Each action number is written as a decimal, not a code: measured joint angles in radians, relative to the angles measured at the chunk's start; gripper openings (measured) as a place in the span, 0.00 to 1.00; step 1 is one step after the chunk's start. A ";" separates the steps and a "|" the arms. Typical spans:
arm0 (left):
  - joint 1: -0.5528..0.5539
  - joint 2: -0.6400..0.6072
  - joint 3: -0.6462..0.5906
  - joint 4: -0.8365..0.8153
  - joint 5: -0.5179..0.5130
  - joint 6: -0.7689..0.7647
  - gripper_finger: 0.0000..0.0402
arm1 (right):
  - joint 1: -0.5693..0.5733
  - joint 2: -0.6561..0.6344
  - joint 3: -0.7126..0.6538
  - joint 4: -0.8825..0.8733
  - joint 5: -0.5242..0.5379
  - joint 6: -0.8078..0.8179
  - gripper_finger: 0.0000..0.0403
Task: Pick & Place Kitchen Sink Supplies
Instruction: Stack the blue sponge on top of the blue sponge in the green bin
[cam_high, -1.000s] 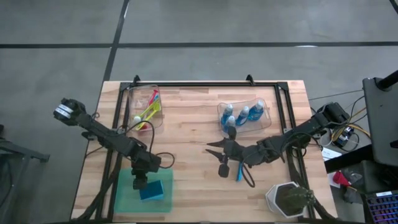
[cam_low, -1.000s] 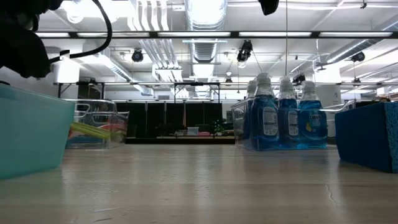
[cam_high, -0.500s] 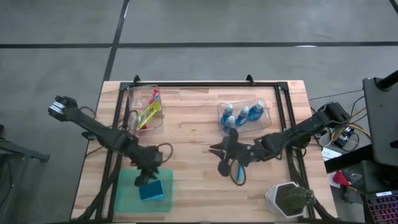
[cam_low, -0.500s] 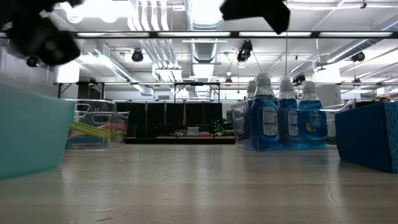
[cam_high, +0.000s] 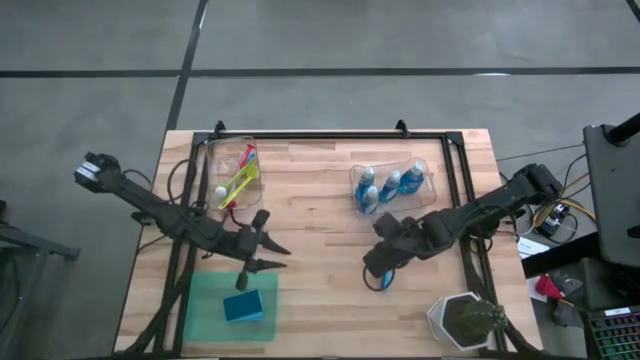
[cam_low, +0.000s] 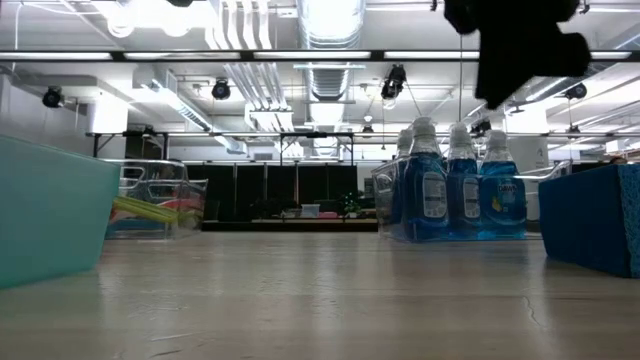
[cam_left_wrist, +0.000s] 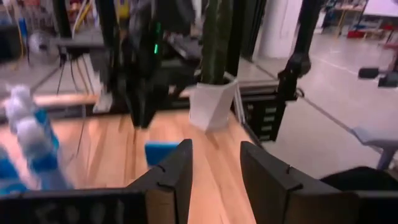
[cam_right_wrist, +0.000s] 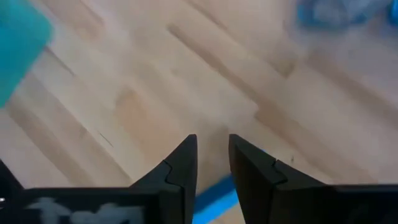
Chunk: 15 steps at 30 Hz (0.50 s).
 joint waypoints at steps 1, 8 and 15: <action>0.000 0.008 0.000 0.029 0.000 0.018 0.32 | 0.000 0.000 -0.011 -0.002 -0.020 0.032 0.22; 0.000 0.041 -0.001 0.122 0.000 0.061 0.32 | 0.000 0.001 -0.041 -0.062 -0.113 0.126 0.23; 0.000 0.042 -0.001 0.130 0.000 0.062 0.32 | -0.001 0.001 -0.054 -0.096 -0.183 0.140 0.26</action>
